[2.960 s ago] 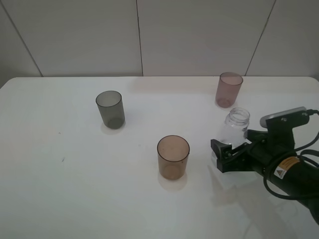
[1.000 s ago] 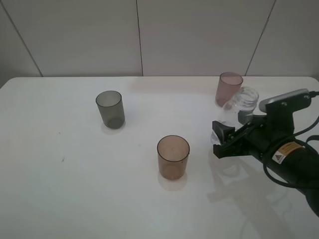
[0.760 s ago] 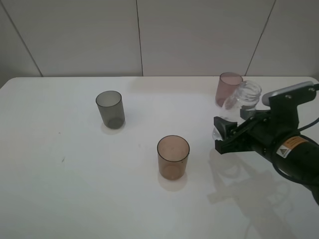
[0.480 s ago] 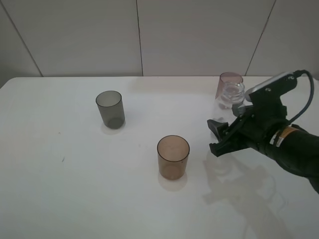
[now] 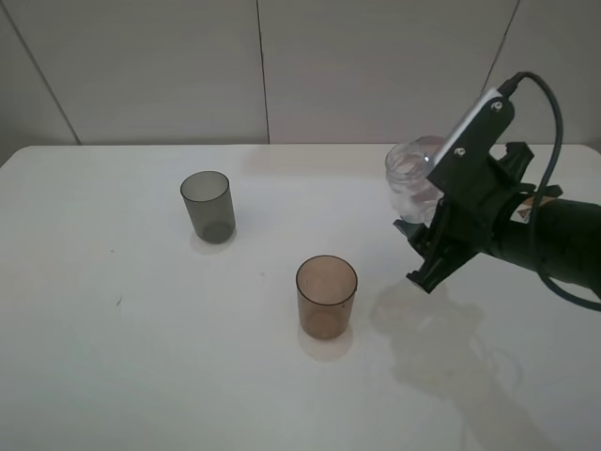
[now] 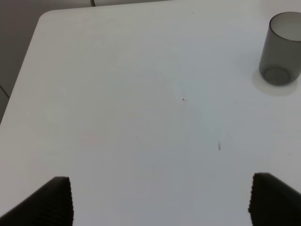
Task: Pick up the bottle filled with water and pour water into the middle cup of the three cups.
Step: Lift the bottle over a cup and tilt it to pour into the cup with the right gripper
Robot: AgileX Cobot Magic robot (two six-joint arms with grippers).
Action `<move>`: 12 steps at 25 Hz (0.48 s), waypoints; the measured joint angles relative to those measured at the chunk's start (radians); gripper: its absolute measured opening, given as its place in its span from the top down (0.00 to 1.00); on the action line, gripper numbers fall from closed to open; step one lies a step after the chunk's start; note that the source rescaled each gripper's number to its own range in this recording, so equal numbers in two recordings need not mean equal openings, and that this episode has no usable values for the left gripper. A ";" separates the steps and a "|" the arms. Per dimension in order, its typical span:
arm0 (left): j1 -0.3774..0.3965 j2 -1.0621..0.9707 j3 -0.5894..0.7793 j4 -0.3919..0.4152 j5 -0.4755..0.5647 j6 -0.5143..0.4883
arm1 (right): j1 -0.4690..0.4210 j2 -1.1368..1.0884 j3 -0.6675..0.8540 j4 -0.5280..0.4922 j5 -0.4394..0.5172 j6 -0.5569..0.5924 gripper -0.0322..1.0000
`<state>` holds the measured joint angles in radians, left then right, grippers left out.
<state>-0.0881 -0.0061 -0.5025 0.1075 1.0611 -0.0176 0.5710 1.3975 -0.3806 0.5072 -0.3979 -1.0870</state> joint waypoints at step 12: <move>0.000 0.000 0.000 0.000 0.000 0.000 | 0.114 0.000 0.000 0.185 0.011 -0.412 0.96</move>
<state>-0.0881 -0.0061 -0.5025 0.1075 1.0611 -0.0176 0.6853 1.3974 -0.3806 0.6918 -0.3872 -1.4989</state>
